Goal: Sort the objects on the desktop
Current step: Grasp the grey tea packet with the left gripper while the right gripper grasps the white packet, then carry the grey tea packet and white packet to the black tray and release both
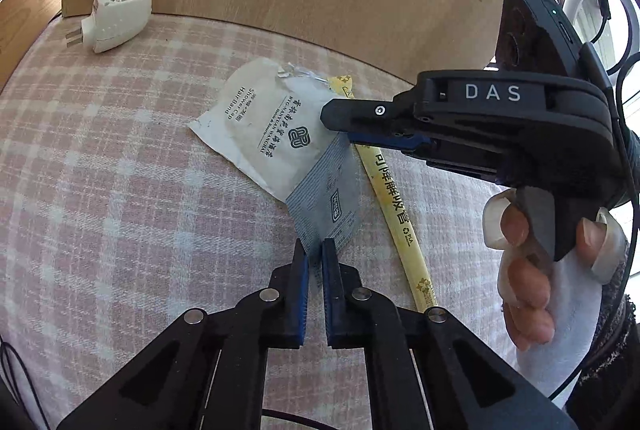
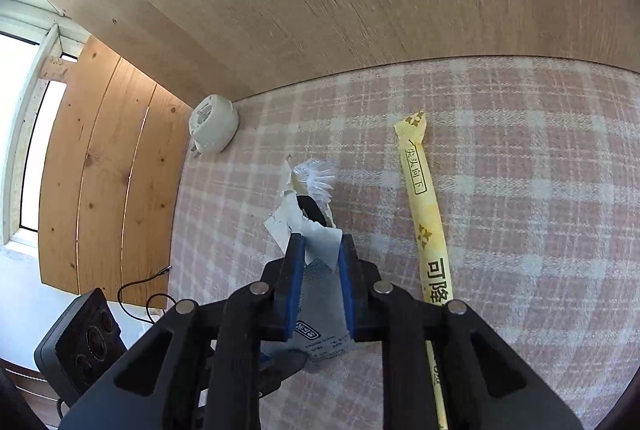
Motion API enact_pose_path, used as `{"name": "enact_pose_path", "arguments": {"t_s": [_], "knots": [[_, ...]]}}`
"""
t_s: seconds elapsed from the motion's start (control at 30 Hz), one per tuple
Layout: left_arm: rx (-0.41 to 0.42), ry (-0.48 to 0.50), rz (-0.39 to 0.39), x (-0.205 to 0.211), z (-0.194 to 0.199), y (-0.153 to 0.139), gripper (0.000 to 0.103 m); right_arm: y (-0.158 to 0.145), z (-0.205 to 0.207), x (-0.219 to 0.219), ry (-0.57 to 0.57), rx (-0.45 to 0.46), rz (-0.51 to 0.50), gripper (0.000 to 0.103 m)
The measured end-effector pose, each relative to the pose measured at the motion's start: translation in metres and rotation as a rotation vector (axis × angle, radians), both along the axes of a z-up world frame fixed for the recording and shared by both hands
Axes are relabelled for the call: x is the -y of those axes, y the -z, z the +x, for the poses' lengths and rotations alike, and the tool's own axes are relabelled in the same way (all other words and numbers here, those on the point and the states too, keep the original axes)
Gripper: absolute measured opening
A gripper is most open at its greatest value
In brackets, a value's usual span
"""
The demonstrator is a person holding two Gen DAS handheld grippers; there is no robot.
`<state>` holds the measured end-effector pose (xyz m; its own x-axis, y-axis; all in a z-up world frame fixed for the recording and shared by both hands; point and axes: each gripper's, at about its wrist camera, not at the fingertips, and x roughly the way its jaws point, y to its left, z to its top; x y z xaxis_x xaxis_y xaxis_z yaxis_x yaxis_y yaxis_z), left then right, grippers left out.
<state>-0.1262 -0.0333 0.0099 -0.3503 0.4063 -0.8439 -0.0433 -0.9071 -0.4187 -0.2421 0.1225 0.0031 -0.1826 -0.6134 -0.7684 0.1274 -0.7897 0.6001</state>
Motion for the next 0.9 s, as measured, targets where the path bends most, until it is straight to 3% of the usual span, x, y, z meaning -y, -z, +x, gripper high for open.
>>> {"name": "enact_pose_path", "arguments": {"t_s": [0.2,0.47,0.9], "knots": [[0.003,-0.053,0.010,0.011,0.010,-0.002,0.002,-0.004,0.002,0.012,-0.009,-0.019,0.025,0.004],[-0.038,-0.067,-0.008,0.014,0.022,-0.025,0.001,-0.041,0.019,0.008,-0.065,-0.107,0.079,0.001],[-0.125,0.008,-0.025,-0.034,0.049,-0.078,0.001,-0.122,0.071,-0.068,-0.005,-0.242,0.160,0.001]]}}
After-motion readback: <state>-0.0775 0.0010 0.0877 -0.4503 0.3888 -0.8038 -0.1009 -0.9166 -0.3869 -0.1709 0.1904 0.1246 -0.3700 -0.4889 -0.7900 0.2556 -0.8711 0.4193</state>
